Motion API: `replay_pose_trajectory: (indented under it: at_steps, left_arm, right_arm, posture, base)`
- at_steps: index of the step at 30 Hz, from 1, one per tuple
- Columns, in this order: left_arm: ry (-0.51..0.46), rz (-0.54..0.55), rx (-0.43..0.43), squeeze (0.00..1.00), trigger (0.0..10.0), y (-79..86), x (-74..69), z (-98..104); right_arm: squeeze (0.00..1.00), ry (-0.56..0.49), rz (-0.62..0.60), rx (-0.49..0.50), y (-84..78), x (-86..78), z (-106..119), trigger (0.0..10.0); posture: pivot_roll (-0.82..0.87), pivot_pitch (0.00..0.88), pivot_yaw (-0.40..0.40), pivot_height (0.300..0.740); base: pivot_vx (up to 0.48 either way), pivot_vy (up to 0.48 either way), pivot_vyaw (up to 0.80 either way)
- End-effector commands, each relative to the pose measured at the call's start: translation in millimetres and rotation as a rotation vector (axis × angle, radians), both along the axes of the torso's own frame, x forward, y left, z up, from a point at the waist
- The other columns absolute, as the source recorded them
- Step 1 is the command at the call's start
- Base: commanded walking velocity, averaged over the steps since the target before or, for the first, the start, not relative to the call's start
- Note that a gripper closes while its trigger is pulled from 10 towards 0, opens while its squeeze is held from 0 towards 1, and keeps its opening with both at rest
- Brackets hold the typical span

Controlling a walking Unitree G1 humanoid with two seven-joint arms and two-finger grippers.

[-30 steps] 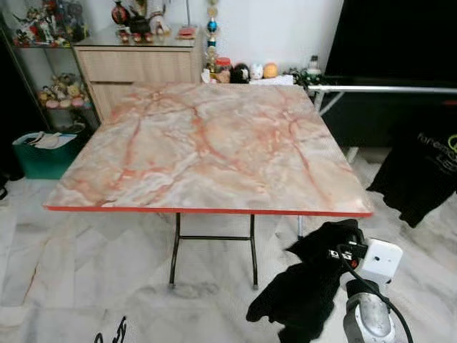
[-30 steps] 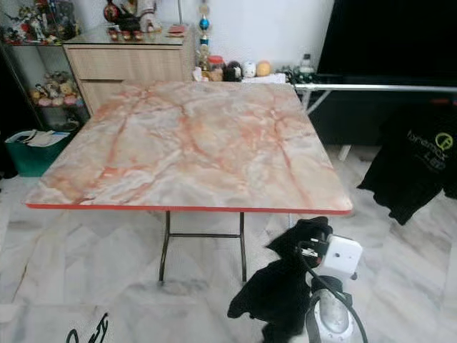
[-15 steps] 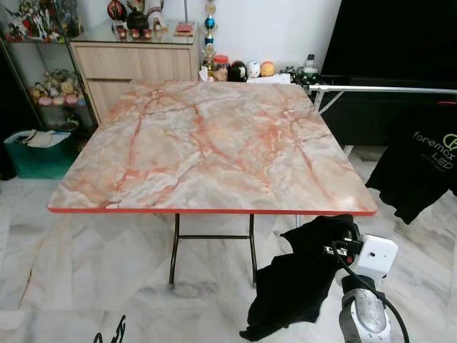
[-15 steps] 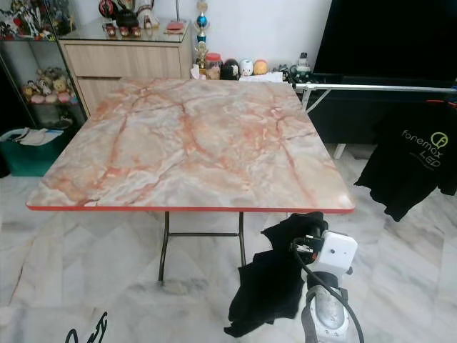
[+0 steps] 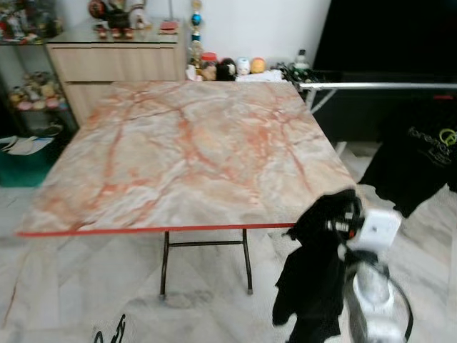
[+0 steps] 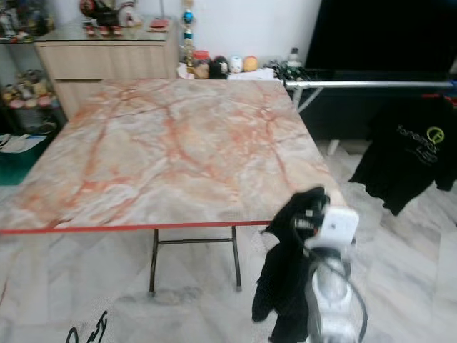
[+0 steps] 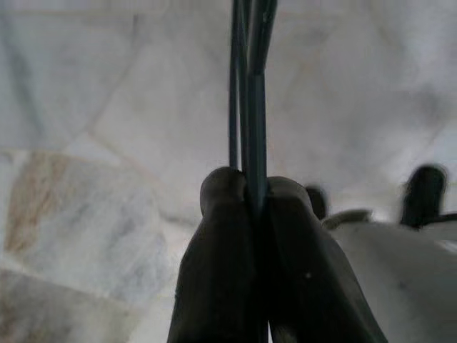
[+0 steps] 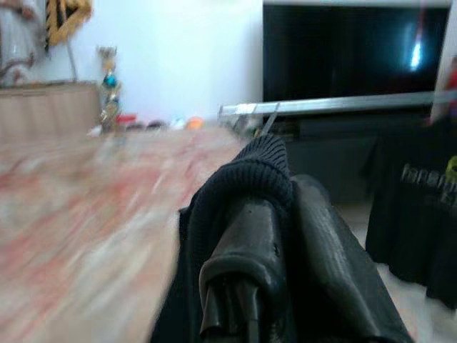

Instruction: Hang hanger

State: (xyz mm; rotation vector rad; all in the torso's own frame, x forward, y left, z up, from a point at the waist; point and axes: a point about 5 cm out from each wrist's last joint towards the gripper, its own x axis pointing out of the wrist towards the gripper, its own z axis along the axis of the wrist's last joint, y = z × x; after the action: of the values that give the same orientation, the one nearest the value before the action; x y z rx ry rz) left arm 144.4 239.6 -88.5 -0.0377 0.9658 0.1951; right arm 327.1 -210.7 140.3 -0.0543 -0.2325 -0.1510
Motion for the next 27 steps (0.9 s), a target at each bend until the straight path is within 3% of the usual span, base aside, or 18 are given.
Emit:
replay_pose_trajectory:
  at_steps: [1,2,3,5,8,9,15,22,27]
  left_arm:
    - [0.018,-0.005,0.020,0.00,10.0,6.8,-3.2,0.4]
    - [0.015,-0.004,0.019,0.00,10.0,6.4,-2.3,0.6]
    - [0.012,-0.007,0.020,0.00,10.0,6.2,-1.0,1.1]
    - [0.010,-0.014,0.022,0.00,10.0,6.6,0.7,1.8]
    - [0.010,-0.018,0.023,0.00,10.0,7.0,2.0,2.3]
    - [0.009,-0.021,0.024,0.00,10.0,6.8,3.2,2.7]
    - [0.005,-0.021,0.026,0.00,10.0,7.4,5.1,3.5]
    - [0.014,-0.029,0.028,0.00,10.0,6.7,4.5,3.0]
    - [0.024,-0.045,0.028,0.00,10.0,3.5,3.3,1.5]
  right_arm:
    - [0.00,-0.107,0.045,-0.051,11.3,19.8,39.1,10.0]
    - [0.00,-0.103,0.036,-0.075,11.3,35.5,56.8,10.0]
    - [0.00,-0.132,0.031,-0.023,13.0,46.3,74.4,10.0]
    - [0.00,-0.175,0.063,0.047,19.6,55.1,93.6,10.0]
    - [0.00,-0.234,0.085,-0.032,29.4,66.5,127.0,10.0]
    - [0.00,-0.262,0.096,-0.022,32.9,74.0,153.1,10.0]
    - [0.00,-0.339,0.169,-0.056,43.0,80.3,200.1,10.0]
    - [0.00,-0.346,0.181,-0.047,43.5,83.1,207.5,10.0]
    - [0.00,-0.260,0.232,-0.054,51.0,86.2,170.2,10.0]
  posture:
    - [0.01,0.002,0.024,0.740]
    - [0.01,0.002,0.024,0.740]
    - [0.02,0.000,0.026,0.740]
    - [0.01,0.002,0.037,0.740]
    - [0.01,0.000,0.043,0.740]
    - [0.01,0.001,0.043,0.740]
    - [0.01,0.000,0.045,0.740]
    - [0.00,0.000,0.047,0.740]
    - [0.00,0.005,0.046,0.740]
  base:
    - [0.322,0.000,0.00]
    - [0.319,0.000,0.00]
    - [0.322,0.000,0.00]
    - [0.324,0.000,0.00]
    - [0.324,0.000,0.00]
    - [0.322,0.000,0.00]
    - [0.322,0.000,0.00]
    - [0.324,0.000,0.00]
    - [0.324,0.000,0.00]
